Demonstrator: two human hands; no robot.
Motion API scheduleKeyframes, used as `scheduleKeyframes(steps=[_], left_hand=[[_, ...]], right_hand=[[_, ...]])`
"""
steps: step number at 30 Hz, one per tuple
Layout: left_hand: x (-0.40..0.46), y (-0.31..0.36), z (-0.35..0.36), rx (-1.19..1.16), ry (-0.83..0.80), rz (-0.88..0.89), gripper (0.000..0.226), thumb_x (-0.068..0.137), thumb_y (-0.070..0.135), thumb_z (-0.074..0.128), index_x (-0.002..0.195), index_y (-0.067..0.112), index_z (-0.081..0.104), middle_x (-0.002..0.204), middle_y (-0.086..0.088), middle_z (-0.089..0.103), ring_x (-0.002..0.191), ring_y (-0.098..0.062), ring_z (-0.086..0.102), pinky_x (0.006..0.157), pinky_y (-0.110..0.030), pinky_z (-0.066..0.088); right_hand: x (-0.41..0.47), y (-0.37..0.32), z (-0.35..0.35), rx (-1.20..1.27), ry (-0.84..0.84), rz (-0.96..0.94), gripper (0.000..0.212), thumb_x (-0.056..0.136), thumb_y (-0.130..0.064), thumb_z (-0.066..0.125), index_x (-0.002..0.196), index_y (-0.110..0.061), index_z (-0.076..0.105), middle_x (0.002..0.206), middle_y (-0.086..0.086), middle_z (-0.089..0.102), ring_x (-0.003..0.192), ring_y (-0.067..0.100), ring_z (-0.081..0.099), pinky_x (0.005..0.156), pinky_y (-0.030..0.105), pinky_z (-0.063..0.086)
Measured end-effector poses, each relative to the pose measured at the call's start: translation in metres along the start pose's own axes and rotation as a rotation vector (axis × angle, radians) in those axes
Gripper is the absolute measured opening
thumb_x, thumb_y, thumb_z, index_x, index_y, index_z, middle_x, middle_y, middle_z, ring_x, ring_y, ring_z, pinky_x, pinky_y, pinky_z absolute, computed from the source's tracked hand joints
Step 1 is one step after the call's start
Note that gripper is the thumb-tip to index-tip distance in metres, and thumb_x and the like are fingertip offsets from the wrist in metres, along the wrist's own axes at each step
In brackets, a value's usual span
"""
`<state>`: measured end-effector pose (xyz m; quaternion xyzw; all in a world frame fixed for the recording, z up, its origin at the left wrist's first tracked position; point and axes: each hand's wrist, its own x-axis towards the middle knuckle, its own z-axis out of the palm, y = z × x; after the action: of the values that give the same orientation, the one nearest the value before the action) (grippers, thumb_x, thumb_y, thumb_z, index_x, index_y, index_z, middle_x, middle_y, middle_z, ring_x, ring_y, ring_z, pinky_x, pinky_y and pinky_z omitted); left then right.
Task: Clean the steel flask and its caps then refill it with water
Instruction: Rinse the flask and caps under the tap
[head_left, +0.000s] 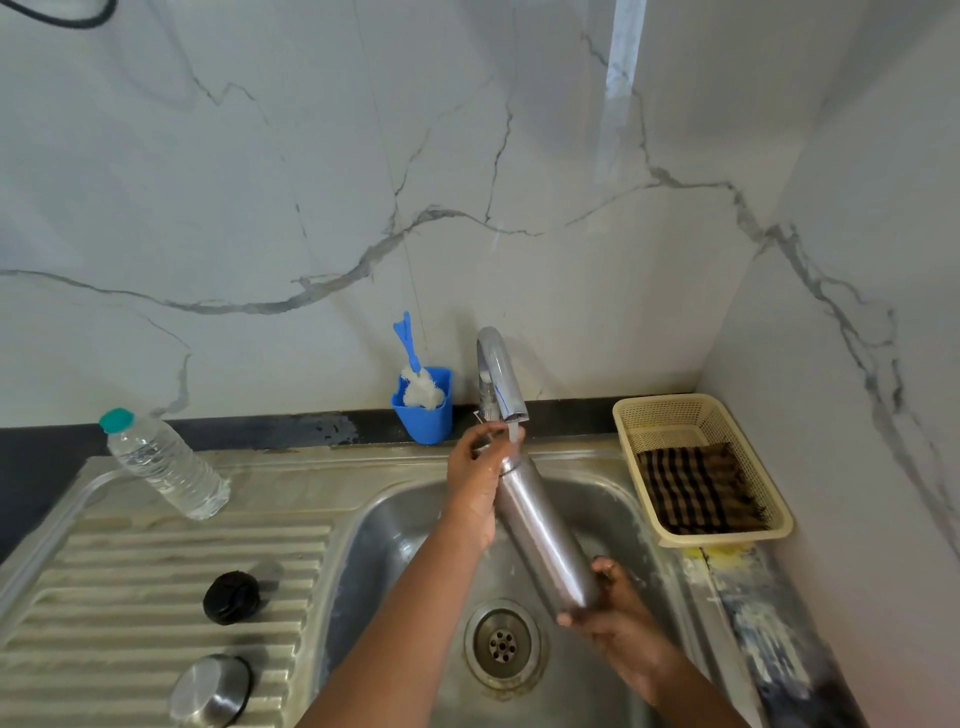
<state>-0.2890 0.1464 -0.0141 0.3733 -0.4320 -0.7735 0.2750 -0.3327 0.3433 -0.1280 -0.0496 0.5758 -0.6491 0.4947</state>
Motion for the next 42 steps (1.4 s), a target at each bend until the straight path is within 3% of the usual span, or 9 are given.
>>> scheduleKeyframes(steps=[3,7,11,18,22,28,35,39,42], left_hand=[[-0.011,-0.004,0.005,0.154,-0.151,0.011,0.031,0.070,0.012,0.086,0.096,0.019,0.072,0.093,-0.003,0.074,0.089,-0.019,0.069,0.085,-0.036,0.057],[-0.019,-0.008,0.012,0.217,-0.230,0.071,0.030,0.075,0.003,0.082,0.101,0.014,0.070,0.089,0.000,0.073,0.084,-0.010,0.069,0.072,-0.019,0.055],[-0.015,-0.003,0.008,0.171,-0.185,0.106,0.037,0.076,0.001,0.080,0.109,0.010,0.066,0.095,-0.002,0.073,0.089,-0.011,0.070,0.078,-0.021,0.056],[-0.020,-0.009,-0.020,0.254,-0.304,0.081,0.064,0.073,0.005,0.083,0.127,0.024,0.055,0.119,0.003,0.069,0.107,-0.012,0.067,0.081,-0.022,0.054],[-0.025,-0.017,-0.016,0.448,-0.380,0.079,0.060,0.069,0.016,0.088,0.121,0.025,0.059,0.117,0.003,0.068,0.108,-0.016,0.066,0.092,-0.035,0.056],[-0.010,0.004,-0.012,0.372,-0.185,0.146,0.050,0.077,0.015,0.083,0.113,0.034,0.055,0.111,0.002,0.069,0.101,-0.014,0.066,0.086,-0.025,0.054],[-0.026,-0.002,-0.015,0.555,-0.295,0.099,0.056,0.080,0.023,0.081,0.128,0.028,0.055,0.114,0.006,0.063,0.103,-0.012,0.063,0.089,-0.030,0.055],[-0.027,0.011,-0.007,0.581,-0.216,0.138,0.047,0.087,0.028,0.075,0.128,0.028,0.052,0.108,0.011,0.060,0.092,-0.004,0.060,0.075,-0.019,0.053],[-0.022,0.014,-0.019,0.428,-0.038,0.004,0.043,0.090,0.031,0.070,0.126,0.026,0.048,0.114,0.000,0.061,0.092,-0.011,0.059,0.081,-0.030,0.052]], right_hand=[[0.002,0.005,0.007,-0.322,0.033,-0.069,0.100,0.034,-0.008,0.092,0.122,-0.022,0.047,0.121,0.012,0.060,0.108,0.027,0.061,0.078,0.034,0.058],[0.005,0.002,0.017,-0.559,0.067,-0.119,0.094,0.046,-0.006,0.093,0.123,-0.030,0.046,0.114,-0.003,0.063,0.104,0.013,0.061,0.080,0.030,0.058],[0.009,-0.006,0.021,-0.652,0.060,-0.155,0.089,0.052,-0.008,0.093,0.123,-0.031,0.046,0.112,-0.011,0.062,0.101,0.005,0.060,0.077,0.021,0.054],[0.013,-0.004,0.017,-0.711,0.066,-0.163,0.089,0.052,-0.010,0.093,0.123,-0.034,0.045,0.114,-0.009,0.062,0.104,0.009,0.061,0.086,0.032,0.057],[0.010,0.004,0.017,-0.707,0.093,-0.149,0.087,0.056,-0.008,0.092,0.124,-0.030,0.043,0.114,-0.005,0.063,0.101,0.007,0.061,0.074,0.019,0.052],[0.014,-0.016,0.032,-0.718,0.065,-0.182,0.080,0.063,-0.015,0.091,0.124,-0.031,0.041,0.109,-0.011,0.059,0.099,0.010,0.059,0.070,0.013,0.046],[-0.001,0.002,0.018,-0.731,0.098,-0.146,0.078,0.057,-0.015,0.093,0.119,-0.027,0.047,0.109,-0.001,0.064,0.096,0.012,0.063,0.082,0.038,0.059],[-0.013,-0.011,0.024,-0.731,0.127,-0.222,0.071,0.065,-0.022,0.091,0.120,-0.033,0.047,0.108,-0.004,0.063,0.092,0.009,0.063,0.073,0.028,0.058],[-0.030,-0.025,0.024,-0.708,0.190,-0.312,0.072,0.064,-0.021,0.091,0.120,-0.036,0.048,0.115,-0.001,0.058,0.092,0.011,0.063,0.061,0.022,0.057]])
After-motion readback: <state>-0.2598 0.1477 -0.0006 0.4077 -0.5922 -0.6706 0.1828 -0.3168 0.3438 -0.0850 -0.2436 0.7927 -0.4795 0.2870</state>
